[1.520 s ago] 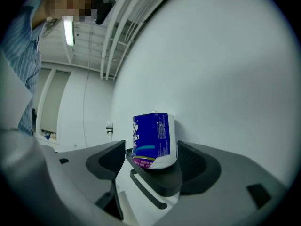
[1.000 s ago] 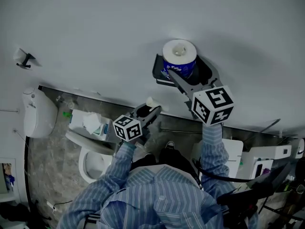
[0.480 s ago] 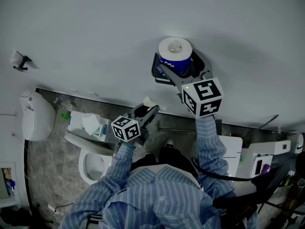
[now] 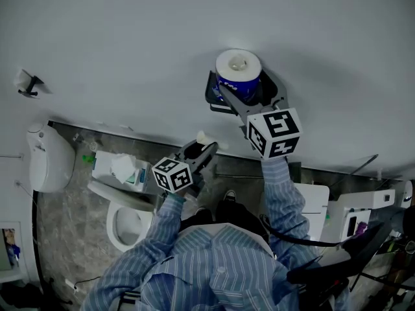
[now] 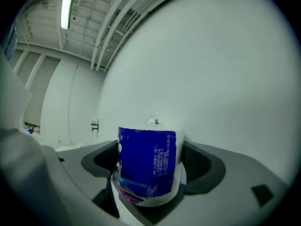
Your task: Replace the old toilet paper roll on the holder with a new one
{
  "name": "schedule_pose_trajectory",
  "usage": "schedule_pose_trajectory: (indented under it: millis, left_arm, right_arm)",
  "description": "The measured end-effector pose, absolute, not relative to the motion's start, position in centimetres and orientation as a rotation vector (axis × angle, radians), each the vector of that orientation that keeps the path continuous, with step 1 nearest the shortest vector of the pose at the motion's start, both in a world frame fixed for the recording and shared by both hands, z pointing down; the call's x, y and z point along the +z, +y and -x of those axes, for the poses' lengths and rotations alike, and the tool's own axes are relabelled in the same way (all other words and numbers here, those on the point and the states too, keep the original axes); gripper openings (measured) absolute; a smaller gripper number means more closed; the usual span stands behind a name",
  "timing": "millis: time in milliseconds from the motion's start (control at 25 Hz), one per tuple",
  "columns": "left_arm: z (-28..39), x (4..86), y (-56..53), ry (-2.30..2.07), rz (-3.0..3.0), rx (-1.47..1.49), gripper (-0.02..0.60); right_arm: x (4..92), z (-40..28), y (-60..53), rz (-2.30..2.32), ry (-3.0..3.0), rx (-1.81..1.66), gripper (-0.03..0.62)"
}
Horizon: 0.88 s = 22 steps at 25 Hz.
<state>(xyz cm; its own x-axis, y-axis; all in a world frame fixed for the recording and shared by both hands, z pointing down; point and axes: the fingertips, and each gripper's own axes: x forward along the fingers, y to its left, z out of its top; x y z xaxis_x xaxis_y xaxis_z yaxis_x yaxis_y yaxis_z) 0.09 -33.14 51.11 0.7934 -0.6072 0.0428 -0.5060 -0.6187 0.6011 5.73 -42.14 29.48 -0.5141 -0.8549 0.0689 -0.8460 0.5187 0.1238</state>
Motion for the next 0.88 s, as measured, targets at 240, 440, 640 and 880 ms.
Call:
schedule_pose_trajectory:
  millis: [240, 440, 640, 880]
  left_arm:
    - [-0.1, 50.4, -32.9, -0.806, -2.383, -0.230, 0.181]
    - [-0.4, 49.9, -32.6, -0.789, -2.396, -0.231, 0.181]
    - [-0.7, 49.6, -32.7, -0.774, -2.407, -0.233, 0.181]
    - [-1.2, 49.8, -32.8, -0.743, -2.413, -0.221, 0.181]
  right_arm:
    - [28.2, -8.4, -41.1, -1.656, -2.740, 0.053, 0.411]
    - [26.9, -12.4, -39.0, -1.793, -2.833, 0.231, 0.411]
    - [28.1, -16.8, -36.8, -1.926, -2.868, 0.466, 0.411]
    - [32.6, -21.9, -34.9, -2.118, -2.704, 0.597, 0.411]
